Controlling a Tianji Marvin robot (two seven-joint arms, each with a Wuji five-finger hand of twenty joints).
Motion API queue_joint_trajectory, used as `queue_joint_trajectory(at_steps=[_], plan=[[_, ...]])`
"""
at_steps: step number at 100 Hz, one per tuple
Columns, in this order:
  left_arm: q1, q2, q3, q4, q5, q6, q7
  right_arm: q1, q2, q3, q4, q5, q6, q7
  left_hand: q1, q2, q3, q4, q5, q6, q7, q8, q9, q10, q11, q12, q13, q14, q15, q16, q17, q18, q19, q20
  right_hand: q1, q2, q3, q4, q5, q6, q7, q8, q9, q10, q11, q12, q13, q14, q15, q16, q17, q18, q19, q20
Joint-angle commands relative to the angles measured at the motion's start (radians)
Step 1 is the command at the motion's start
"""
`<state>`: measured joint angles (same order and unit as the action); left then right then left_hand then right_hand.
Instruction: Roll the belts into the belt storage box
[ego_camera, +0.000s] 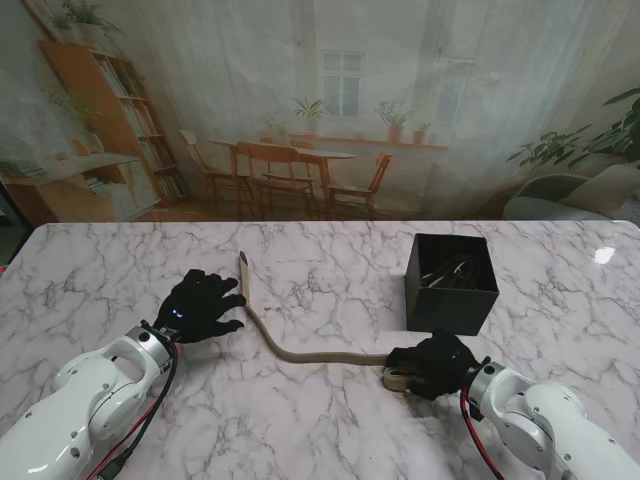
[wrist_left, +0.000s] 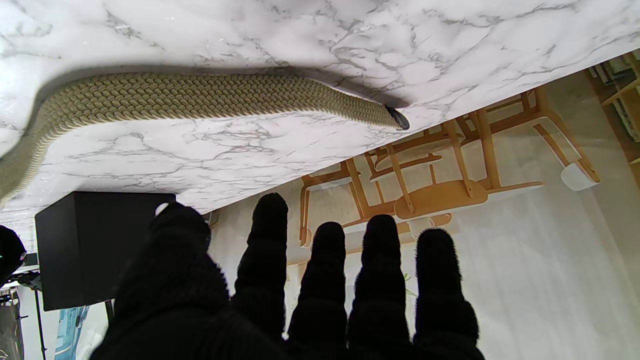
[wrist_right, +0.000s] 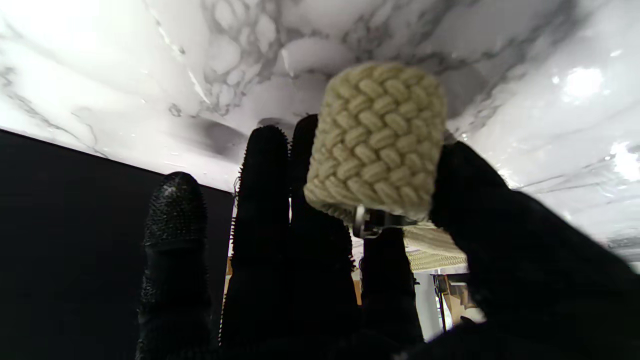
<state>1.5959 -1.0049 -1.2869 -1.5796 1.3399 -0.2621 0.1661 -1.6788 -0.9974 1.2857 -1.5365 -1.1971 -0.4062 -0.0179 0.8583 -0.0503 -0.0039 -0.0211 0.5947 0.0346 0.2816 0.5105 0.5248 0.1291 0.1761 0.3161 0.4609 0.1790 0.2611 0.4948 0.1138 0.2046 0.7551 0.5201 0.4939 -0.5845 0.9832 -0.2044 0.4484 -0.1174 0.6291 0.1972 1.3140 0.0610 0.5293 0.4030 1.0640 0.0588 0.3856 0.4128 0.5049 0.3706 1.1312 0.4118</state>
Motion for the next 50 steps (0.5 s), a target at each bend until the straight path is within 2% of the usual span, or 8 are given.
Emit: queue_joint_trajectory(at_steps=[1,9,18,32,38,44,48,50], plan=[[-0.001,-0.003,0.002,0.003,-0.001,0.001,-0.011,-0.011,-0.004,-0.01,0.031,0.015,-0.004,0.008,-0.001,0.048,-0.023,0.003,0.0,0.027,-0.004,-0.012,0.02,0.018,0.003,0.015,0.001,0.021,-0.01,0.008,-0.014,0.037,-0.029,0.009,0.073,0.068,0.117,0.081,-0.129,-0.079,-0.041,-0.007,0.142,-0.058,0.124,0.037,0.12,-0.062,0.085,0.02,0.013,0.001,0.031,-0.003],[-0.001,-0.003,0.002,0.003,-0.001,0.0,-0.01,-0.008,-0.007,-0.012,0.041,0.03,-0.008,-0.009,-0.001,0.049,-0.024,0.003,-0.001,0.026,-0.004,-0.012,0.021,0.018,0.003,0.015,0.002,0.022,-0.009,0.009,-0.014,0.037,-0.029,0.009,0.109,0.086,0.123,0.087,-0.184,-0.195,-0.022,-0.001,0.147,-0.035,0.186,0.066,0.163,-0.034,0.125,0.034,0.03,0.011,0.044,-0.005],[-0.001,-0.003,0.002,0.004,-0.001,0.001,-0.009,-0.007,-0.009,-0.013,0.048,0.04,-0.016,-0.021,0.001,0.048,-0.023,0.003,-0.001,0.027,-0.005,-0.012,0.022,0.018,0.004,0.015,0.002,0.021,-0.009,0.009,-0.013,0.037,-0.029,0.009,0.147,0.12,0.13,0.089,-0.14,-0.334,0.001,0.007,0.147,-0.018,0.219,0.076,0.189,-0.015,0.147,0.041,0.04,0.03,0.049,-0.009],[-0.001,-0.003,0.001,0.003,0.0,0.001,-0.009,-0.008,-0.011,-0.013,0.051,0.058,-0.028,-0.023,0.001,0.048,-0.023,0.003,-0.002,0.027,-0.005,-0.013,0.023,0.016,0.005,0.015,0.003,0.021,-0.009,0.009,-0.013,0.037,-0.028,0.009,0.191,0.18,0.104,0.086,0.135,-0.403,0.085,0.056,0.143,-0.007,0.185,0.06,0.182,-0.004,0.142,0.04,0.02,0.058,0.031,-0.019],[0.0,-0.003,0.001,0.004,0.0,0.001,-0.008,-0.008,-0.012,-0.011,0.051,0.063,-0.03,-0.02,0.001,0.048,-0.023,0.003,-0.003,0.026,-0.005,-0.013,0.023,0.016,0.005,0.015,0.003,0.02,-0.009,0.009,-0.013,0.037,-0.028,0.009,0.184,0.173,0.105,0.088,0.262,-0.349,0.115,0.077,0.144,-0.007,0.15,0.052,0.172,-0.015,0.126,0.035,0.014,0.051,0.025,-0.019],[0.0,-0.003,0.001,0.004,0.0,0.001,-0.007,-0.008,-0.012,-0.009,0.049,0.072,-0.033,-0.01,0.001,0.048,-0.024,0.003,-0.001,0.027,-0.005,-0.013,0.022,0.019,0.004,0.015,0.002,0.021,-0.009,0.009,-0.014,0.037,-0.029,0.009,0.164,0.09,0.11,-0.038,0.318,-0.205,0.178,-0.108,0.147,-0.032,0.093,0.028,0.161,-0.048,0.102,0.028,0.015,0.026,0.02,-0.017],[0.0,-0.003,0.0,0.004,0.0,0.001,-0.006,-0.01,-0.012,-0.005,0.044,0.083,-0.037,0.01,0.0,0.048,-0.024,0.003,-0.002,0.027,-0.005,-0.013,0.023,0.017,0.005,0.015,0.002,0.02,-0.009,0.009,-0.013,0.037,-0.028,0.009,0.133,0.053,0.094,-0.066,0.321,-0.122,0.266,-0.185,0.135,-0.061,0.019,-0.01,0.143,-0.063,0.078,0.016,0.01,0.014,0.016,-0.018],[0.0,-0.003,0.0,0.004,0.0,0.001,-0.006,-0.01,-0.012,-0.004,0.043,0.086,-0.041,0.014,0.0,0.048,-0.024,0.003,-0.001,0.028,-0.005,-0.013,0.023,0.018,0.005,0.015,0.003,0.021,-0.009,0.009,-0.013,0.037,-0.028,0.009,0.086,0.038,0.079,-0.065,0.328,-0.082,0.313,-0.193,0.127,-0.077,-0.004,-0.022,0.133,-0.074,0.066,0.01,0.009,0.002,0.017,-0.018]])
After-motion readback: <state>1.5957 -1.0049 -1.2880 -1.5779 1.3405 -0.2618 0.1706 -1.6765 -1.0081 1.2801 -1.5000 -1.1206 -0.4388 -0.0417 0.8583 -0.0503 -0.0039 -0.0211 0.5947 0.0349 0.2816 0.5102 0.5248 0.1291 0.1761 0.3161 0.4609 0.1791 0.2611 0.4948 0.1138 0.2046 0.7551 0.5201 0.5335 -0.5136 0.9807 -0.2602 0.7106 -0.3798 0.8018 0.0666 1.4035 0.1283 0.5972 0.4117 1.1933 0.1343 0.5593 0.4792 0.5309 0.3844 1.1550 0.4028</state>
